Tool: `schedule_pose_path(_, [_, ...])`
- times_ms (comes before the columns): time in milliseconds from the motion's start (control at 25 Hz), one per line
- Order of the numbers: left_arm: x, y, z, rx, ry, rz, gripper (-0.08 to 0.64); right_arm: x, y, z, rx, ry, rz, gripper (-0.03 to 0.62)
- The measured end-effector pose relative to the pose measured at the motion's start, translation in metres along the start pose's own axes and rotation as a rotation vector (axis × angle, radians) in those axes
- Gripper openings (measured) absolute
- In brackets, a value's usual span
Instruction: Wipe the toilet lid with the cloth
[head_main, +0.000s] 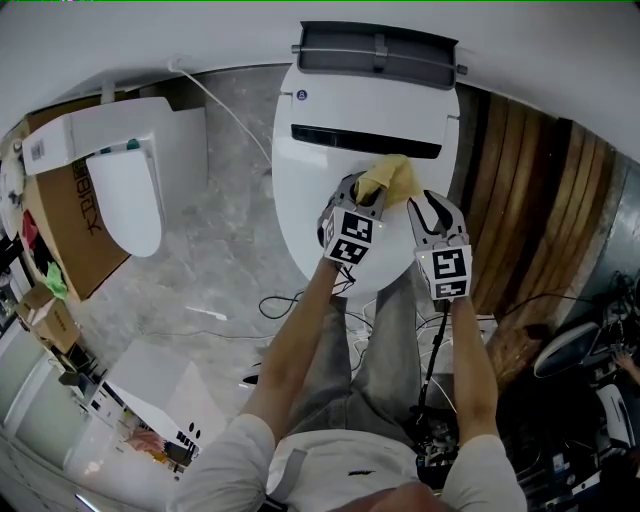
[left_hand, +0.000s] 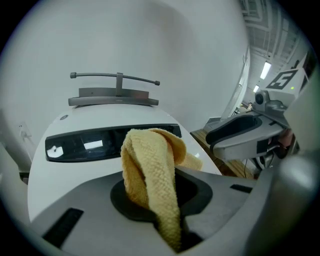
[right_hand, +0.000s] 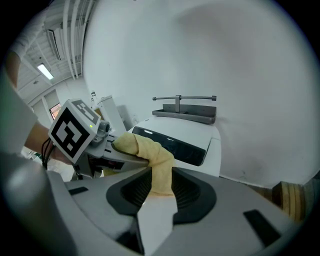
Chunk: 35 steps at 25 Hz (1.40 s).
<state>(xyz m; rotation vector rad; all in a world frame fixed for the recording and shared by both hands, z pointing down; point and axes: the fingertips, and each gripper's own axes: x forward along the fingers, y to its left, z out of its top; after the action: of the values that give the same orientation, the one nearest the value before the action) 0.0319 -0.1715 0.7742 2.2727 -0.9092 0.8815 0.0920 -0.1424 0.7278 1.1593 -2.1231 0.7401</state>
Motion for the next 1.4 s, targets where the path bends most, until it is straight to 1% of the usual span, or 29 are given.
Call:
schedule_pose_path(400, [-0.033,0.055,-0.019,-0.026,0.002,0.055,0.080,0.015,0.030,0.018,-0.041,0.009,0.009,0.138])
schedule_pose_path(600, [-0.051,0.084,-0.031,-0.034,0.004,0.091,0.080,0.019,0.042,0.025,-0.042,0.009,0.002,0.138])
schedule_pose_path(1040, [-0.084,0.130,-0.055,-0.056,-0.010,0.164,0.080,0.029,0.056,0.045,-0.055,-0.016,-0.039,0.138])
schedule_pose_path(1400, [-0.114,0.161,-0.086,-0.071,-0.002,0.243,0.080,0.021,0.080,0.039,-0.058,-0.013,-0.054,0.138])
